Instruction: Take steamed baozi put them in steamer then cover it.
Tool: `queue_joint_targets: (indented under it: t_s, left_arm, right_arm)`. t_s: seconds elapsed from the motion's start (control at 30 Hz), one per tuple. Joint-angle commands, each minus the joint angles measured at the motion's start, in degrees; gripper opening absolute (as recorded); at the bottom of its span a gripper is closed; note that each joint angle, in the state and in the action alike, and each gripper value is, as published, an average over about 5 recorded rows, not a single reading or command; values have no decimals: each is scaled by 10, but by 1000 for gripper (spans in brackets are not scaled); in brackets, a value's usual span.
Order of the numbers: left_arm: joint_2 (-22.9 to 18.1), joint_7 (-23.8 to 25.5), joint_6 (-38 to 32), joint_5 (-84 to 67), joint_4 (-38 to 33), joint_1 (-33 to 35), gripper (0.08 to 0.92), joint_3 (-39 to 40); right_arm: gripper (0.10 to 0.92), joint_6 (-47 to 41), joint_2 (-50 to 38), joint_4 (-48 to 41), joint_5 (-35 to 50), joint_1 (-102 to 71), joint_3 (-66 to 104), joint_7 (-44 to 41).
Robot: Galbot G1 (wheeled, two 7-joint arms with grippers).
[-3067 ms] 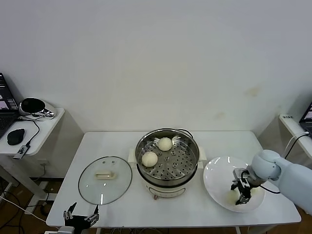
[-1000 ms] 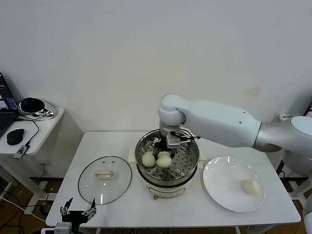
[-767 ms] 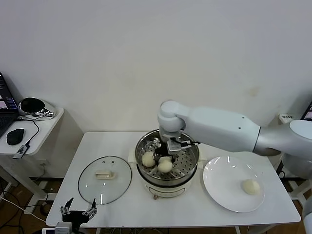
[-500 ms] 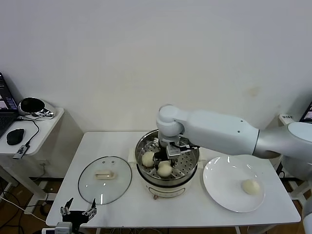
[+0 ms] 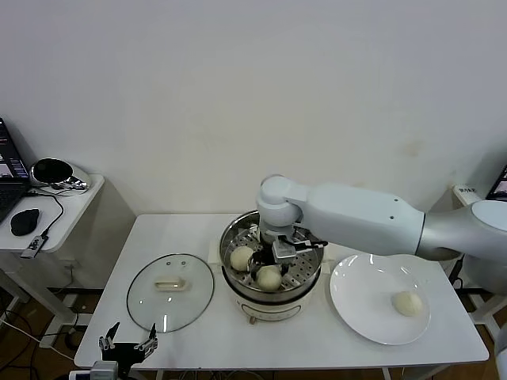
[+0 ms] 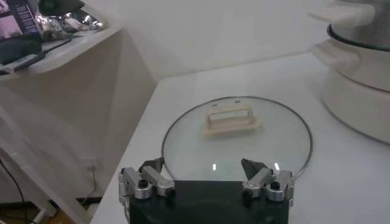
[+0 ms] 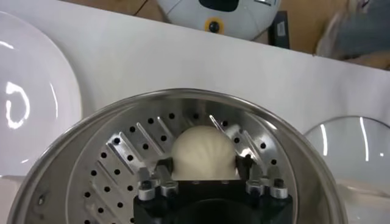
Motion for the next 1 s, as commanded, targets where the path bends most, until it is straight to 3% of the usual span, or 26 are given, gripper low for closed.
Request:
queue_joint_targets:
  t_s: [0.03, 0.2, 0.43, 0.57, 0.77, 1.0]
  left_arm:
    - [1, 3, 1, 0, 2, -3, 823, -1]
    - [6, 6, 3, 0, 2, -8, 823, -3]
    - [12, 13, 5, -2, -14, -8, 823, 2]
    - [17, 17, 9, -6, -19, -11, 823, 10]
    - [22, 19, 13, -12, -21, -13, 823, 21]
    - [27, 21, 20, -14, -20, -19, 823, 27]
  right_arm:
    - [810, -97, -63, 40, 20, 35, 21, 15]
    - [822, -262, -147, 53, 92, 74, 34, 48]
    - [823, -474, -271, 11, 255, 104, 6, 72]
    - [823, -564, -347, 19, 285, 87, 6, 86]
    - [823, -628, -411, 39, 258, 21, 26, 105]
    - [823, -556, -429, 7, 152, -157, 173, 88]
